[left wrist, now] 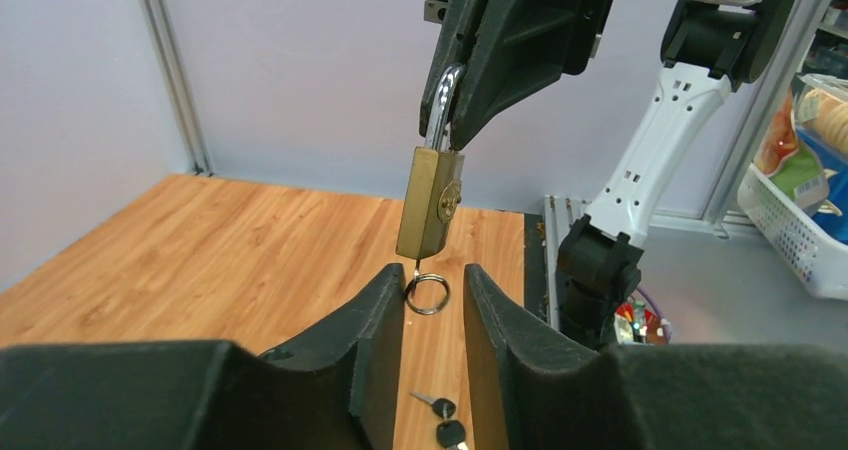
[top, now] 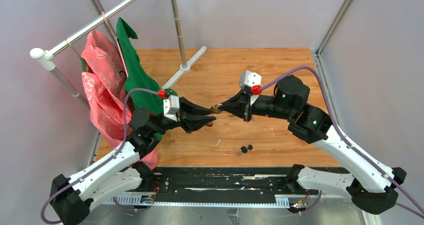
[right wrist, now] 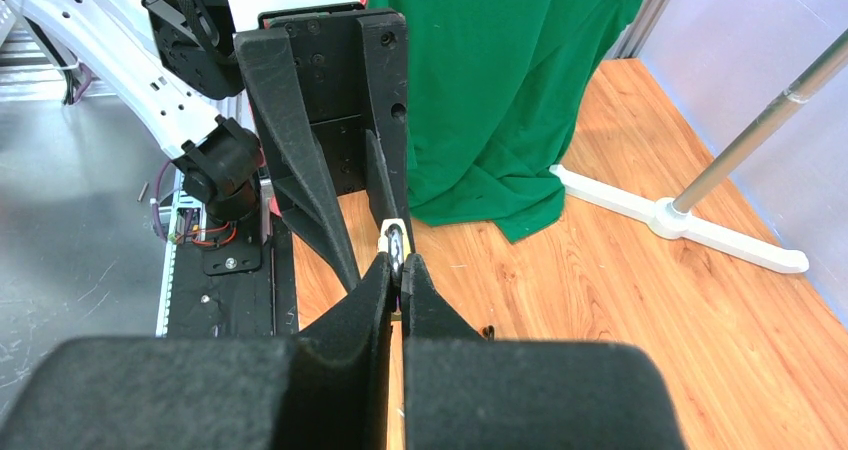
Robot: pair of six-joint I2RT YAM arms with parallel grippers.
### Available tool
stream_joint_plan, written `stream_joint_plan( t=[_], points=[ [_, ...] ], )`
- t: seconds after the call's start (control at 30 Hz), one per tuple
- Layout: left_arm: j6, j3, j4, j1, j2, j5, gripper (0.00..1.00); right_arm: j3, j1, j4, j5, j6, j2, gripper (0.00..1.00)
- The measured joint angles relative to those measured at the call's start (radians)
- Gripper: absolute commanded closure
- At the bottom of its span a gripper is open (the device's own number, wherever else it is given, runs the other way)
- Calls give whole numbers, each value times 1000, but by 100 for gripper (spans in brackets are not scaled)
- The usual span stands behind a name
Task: Lock with the key
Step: Lock the lock, then place the key at the center of the board.
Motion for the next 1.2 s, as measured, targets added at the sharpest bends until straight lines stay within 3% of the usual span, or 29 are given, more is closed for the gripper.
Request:
stream_joint_plan(
  t=[0.13,0.23,0.63,0.97,1.2],
  points=[
    [-17,0,10,0,3,0,84,0,0,1,-1,0,0,100],
    [-25,0,11,-1,5,0,100,0,0,7,-3,0,0,100],
    [-8,0,-27,-5,9,-67,100,-1,0,5,-10,-6,2,100],
    [175,-117,-252,-6,36,-151,100,2,0,17,145,-47,-132,100],
    [211,-164,-314,-6,51,-188,100,0,0,20,270,-63,-153,100]
  ],
)
